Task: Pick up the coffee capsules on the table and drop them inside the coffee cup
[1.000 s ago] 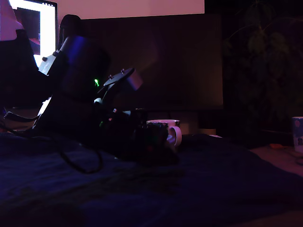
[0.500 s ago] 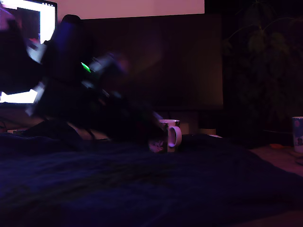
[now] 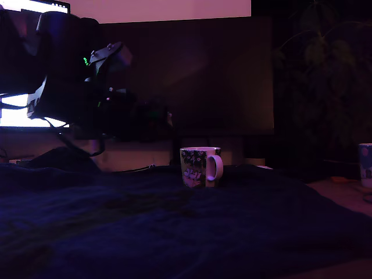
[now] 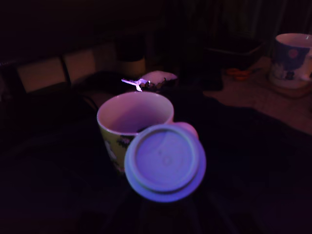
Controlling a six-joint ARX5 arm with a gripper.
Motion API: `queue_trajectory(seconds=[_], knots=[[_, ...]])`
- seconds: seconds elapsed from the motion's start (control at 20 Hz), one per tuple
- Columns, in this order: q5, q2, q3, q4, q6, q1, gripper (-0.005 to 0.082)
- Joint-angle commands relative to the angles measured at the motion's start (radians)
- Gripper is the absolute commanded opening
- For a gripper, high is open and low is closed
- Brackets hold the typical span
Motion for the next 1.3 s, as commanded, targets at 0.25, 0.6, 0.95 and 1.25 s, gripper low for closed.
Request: queue_trajectory(seconds=[0.25, 0.6, 0.95, 1.25], knots=[[0.001, -0.008, 0.067, -0.066, 0.005, -0.001, 0.0250], [0.024, -0.007, 0.166, -0.233, 0.005, 0.005, 0.0250], [0.071, 0.035, 0.320, -0.406, 0.006, 0.025, 0.0250], [0.076, 0.042, 0.442, -0.550, 0.051, 0.029, 0.0250]])
